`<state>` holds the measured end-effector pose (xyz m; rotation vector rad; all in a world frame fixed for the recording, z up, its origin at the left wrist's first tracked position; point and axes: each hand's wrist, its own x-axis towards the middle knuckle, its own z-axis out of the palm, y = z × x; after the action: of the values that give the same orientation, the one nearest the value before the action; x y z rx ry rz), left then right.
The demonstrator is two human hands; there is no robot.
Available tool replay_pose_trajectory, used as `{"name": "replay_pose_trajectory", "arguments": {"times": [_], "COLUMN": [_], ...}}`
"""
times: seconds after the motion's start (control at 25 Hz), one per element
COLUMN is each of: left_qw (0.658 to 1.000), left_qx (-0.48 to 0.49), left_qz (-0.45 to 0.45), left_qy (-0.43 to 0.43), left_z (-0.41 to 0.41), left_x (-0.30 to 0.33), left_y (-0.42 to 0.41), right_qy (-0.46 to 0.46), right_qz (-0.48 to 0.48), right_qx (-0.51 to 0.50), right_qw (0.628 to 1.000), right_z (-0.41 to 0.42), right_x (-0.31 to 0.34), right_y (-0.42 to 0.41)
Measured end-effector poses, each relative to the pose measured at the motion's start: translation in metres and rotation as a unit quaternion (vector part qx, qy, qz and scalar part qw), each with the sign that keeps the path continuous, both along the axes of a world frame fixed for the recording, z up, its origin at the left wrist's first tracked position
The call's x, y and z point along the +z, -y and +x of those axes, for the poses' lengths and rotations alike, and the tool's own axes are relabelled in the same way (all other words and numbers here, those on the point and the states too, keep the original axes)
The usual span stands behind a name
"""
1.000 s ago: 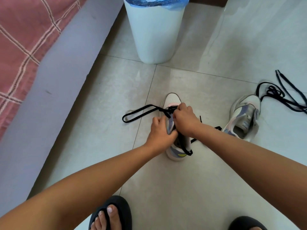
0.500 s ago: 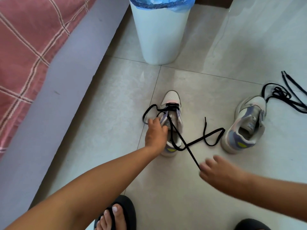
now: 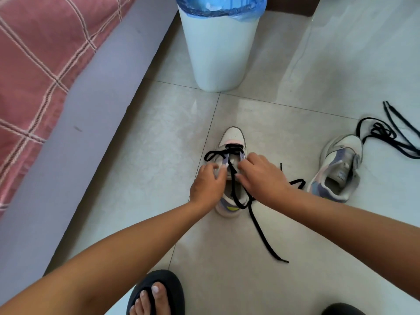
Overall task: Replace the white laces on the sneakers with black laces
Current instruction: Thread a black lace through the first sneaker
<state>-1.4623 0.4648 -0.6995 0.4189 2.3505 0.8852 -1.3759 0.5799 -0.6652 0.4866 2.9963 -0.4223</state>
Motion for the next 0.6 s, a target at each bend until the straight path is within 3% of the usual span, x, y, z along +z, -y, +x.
{"name": "replay_pose_trajectory", "arguments": {"times": [0.12,0.2,0.24,0.32,0.4,0.48,0.6], "left_qw": [0.985,0.995,0.998,0.981,0.959,0.957,0.983], "left_qx": [0.137,0.043,-0.037,-0.163,-0.234,-0.241,-0.176], "left_qz": [-0.005,-0.026,-0.034,-0.058,-0.108,-0.126,-0.045], "left_qy": [0.100,0.088,0.033,-0.085,-0.115,-0.101,-0.024], "left_z": [-0.031,-0.053,-0.063,-0.079,-0.089,-0.094,-0.097], "left_x": [-0.011,-0.014,-0.015,-0.013,-0.015,-0.014,-0.009], "left_y": [-0.016,-0.020,-0.022,-0.028,-0.032,-0.035,-0.031], "right_qy": [0.179,0.211,0.211,0.209,0.200,0.187,0.156], "right_qz": [0.046,0.054,0.047,0.026,0.001,-0.088,-0.251], "right_qx": [-0.028,-0.043,-0.049,-0.056,-0.070,-0.118,-0.200], "right_qw": [0.982,0.975,0.975,0.976,0.977,0.971,0.934], "right_z": [-0.031,-0.037,-0.038,-0.035,-0.031,-0.028,-0.027], "right_x": [-0.001,-0.002,-0.003,-0.001,0.001,-0.001,-0.003], "right_y": [0.007,0.008,0.008,0.008,0.008,0.007,0.004]}}
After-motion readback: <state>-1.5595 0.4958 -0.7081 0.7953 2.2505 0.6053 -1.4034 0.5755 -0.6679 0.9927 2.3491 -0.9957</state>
